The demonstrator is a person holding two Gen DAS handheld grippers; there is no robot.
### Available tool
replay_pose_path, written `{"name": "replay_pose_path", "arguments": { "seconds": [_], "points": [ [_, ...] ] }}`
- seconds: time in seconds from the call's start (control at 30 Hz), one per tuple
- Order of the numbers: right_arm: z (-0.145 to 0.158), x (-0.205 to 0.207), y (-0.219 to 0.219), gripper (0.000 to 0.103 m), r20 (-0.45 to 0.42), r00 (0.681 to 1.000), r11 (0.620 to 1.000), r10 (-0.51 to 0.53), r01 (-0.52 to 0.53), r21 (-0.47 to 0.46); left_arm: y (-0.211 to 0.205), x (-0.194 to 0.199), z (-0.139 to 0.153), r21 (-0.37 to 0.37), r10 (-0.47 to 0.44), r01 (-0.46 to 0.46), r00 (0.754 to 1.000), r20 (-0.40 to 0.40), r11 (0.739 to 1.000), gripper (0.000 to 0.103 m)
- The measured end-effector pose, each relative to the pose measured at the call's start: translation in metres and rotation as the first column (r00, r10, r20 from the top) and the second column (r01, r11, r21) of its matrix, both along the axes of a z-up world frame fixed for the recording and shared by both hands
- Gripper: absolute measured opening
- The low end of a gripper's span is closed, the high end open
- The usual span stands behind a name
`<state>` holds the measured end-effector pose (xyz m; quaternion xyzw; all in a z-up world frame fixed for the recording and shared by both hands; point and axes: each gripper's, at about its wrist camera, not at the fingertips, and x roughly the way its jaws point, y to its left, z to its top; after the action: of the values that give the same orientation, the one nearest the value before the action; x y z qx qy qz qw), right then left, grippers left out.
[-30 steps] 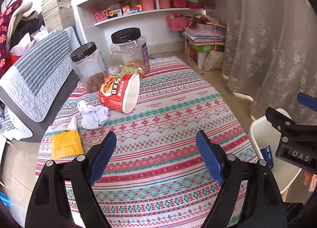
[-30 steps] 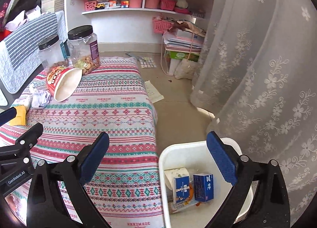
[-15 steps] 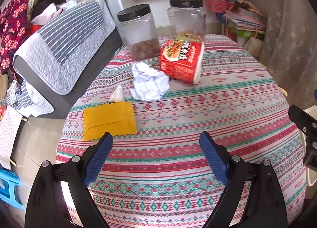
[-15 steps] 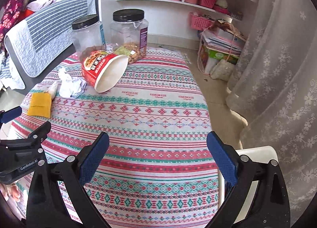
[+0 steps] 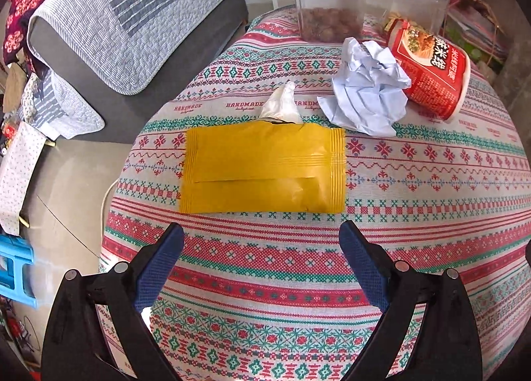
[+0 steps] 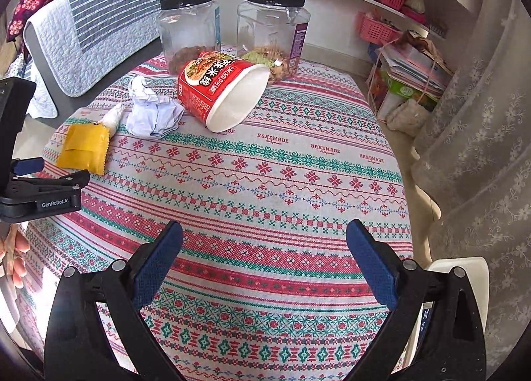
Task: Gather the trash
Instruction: 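Grasp the yellow packet with the left tool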
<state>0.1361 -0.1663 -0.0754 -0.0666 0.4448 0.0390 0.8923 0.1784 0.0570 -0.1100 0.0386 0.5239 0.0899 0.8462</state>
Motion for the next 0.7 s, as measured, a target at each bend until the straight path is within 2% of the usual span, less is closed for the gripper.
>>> {"name": "replay_pose_path", "arguments": {
  "seconds": [0.07, 0.2, 0.43, 0.53, 0.57, 0.63, 0.67, 0.7],
  "points": [
    [-0.001, 0.003, -0.001, 0.095, -0.006, 1.000, 1.000, -0.003, 0.003, 0.009, 0.005, 0.007, -0.001, -0.035, 0.001, 0.000, 1.000, 0.008, 0.999, 0.092],
    [-0.004, 0.006, 0.000, 0.095, -0.026, 1.000, 1.000, 0.000, 0.000, 0.022, 0.005, 0.024, -0.001, -0.028, 0.013, -0.012, 0.999, 0.041, 1.000, 0.095],
    [-0.006, 0.007, -0.005, 0.095, -0.039, 0.999, 1.000, -0.002, 0.002, 0.018, 0.008, 0.042, -0.026, -0.053, 0.004, -0.004, 1.000, -0.007, 0.999, 0.095],
    [-0.003, 0.006, -0.007, 0.095, -0.031, 1.000, 1.000, -0.003, 0.004, 0.022, 0.010, 0.037, -0.029, -0.082, -0.012, 0.011, 1.000, -0.005, 0.997, 0.080],
    [-0.002, 0.005, -0.007, 0.095, -0.030, 1.000, 1.000, -0.002, 0.003, 0.022, 0.009, 0.036, -0.027, -0.078, -0.021, 0.021, 1.000, 0.000, 0.997, 0.068],
    [-0.001, 0.004, -0.005, 0.095, -0.029, 1.000, 1.000, 0.003, -0.003, 0.022, 0.008, 0.030, -0.021, -0.081, -0.039, 0.039, 0.999, 0.011, 0.996, 0.037],
    [-0.001, 0.003, -0.004, 0.095, -0.028, 1.000, 1.000, 0.007, -0.007, 0.020, 0.008, 0.028, -0.018, -0.092, -0.042, 0.043, 0.999, 0.010, 0.995, 0.031],
    [-0.001, 0.003, -0.004, 0.095, -0.028, 1.000, 1.000, 0.011, -0.011, 0.019, 0.009, 0.026, -0.017, -0.115, -0.050, 0.050, 0.999, 0.003, 0.992, 0.018]
  ]
}}
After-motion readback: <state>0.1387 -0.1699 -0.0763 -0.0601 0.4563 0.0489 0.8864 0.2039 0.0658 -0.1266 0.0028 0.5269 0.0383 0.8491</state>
